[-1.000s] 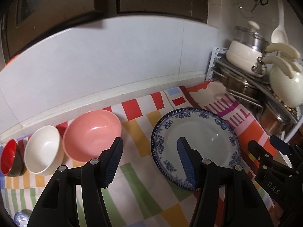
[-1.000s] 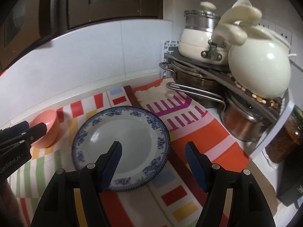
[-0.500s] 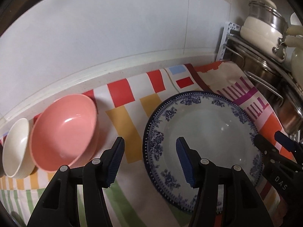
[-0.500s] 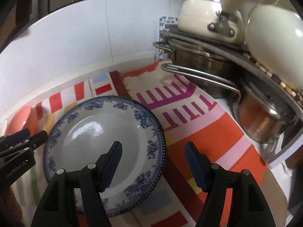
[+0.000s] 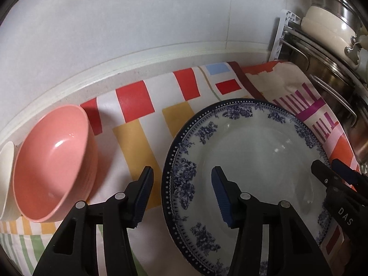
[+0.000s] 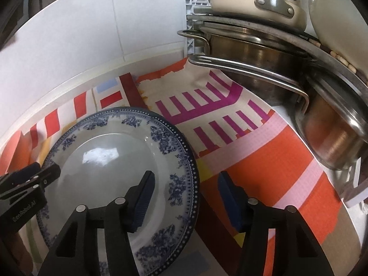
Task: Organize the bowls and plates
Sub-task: 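Close both grippers on the small blue-rimmed plate rim, then lift the small plate with both grippers and carry it toward the plate stack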
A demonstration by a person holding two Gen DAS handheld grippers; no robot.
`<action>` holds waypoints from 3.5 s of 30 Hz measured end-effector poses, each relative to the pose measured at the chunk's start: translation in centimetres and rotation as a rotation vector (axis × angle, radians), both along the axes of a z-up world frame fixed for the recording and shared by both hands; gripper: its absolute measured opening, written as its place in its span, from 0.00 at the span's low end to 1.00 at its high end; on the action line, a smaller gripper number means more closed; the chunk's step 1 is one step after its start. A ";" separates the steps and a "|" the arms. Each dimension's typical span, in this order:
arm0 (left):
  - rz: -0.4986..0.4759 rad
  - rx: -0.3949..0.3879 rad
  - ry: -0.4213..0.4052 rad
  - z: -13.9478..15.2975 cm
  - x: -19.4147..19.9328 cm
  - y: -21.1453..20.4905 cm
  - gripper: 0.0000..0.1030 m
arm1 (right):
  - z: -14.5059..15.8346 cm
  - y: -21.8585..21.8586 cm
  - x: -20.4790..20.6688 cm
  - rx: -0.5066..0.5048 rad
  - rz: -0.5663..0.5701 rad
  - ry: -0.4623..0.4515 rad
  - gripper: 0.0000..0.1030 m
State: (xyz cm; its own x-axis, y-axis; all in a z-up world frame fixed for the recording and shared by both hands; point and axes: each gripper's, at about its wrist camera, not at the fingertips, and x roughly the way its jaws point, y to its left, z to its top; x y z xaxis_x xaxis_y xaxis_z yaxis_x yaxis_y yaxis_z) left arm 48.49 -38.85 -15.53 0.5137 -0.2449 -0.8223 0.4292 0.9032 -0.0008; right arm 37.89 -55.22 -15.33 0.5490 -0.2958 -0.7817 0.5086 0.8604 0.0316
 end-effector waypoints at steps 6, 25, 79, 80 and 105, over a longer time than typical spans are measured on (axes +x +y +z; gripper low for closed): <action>-0.002 -0.001 0.003 -0.2 0.1 -0.1 0.46 | -0.3 0.0 0.4 0.012 0.010 0.005 0.51; 0.003 -0.007 -0.009 -0.1 0.4 -0.2 0.34 | -0.4 0.5 0.9 0.012 0.026 -0.004 0.37; -0.036 0.018 -0.070 8.3 -7.5 8.5 0.34 | 8.6 7.3 -5.7 -0.032 0.131 0.069 0.36; -0.030 0.017 -0.075 8.7 -7.9 8.9 0.34 | 8.9 7.7 -6.0 -0.032 0.137 0.066 0.36; 0.209 0.007 -0.119 12.3 -16.6 25.1 0.34 | 12.9 22.9 -10.4 -0.082 0.358 0.006 0.36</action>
State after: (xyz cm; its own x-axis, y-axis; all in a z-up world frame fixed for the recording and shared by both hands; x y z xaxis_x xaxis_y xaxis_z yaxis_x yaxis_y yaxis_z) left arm 31.86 -13.72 -3.26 0.6462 -0.1180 -0.7540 0.2301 0.9721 0.0450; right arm 27.53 -32.37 -2.45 0.6246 -0.1482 -0.7668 0.1752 0.9834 -0.0473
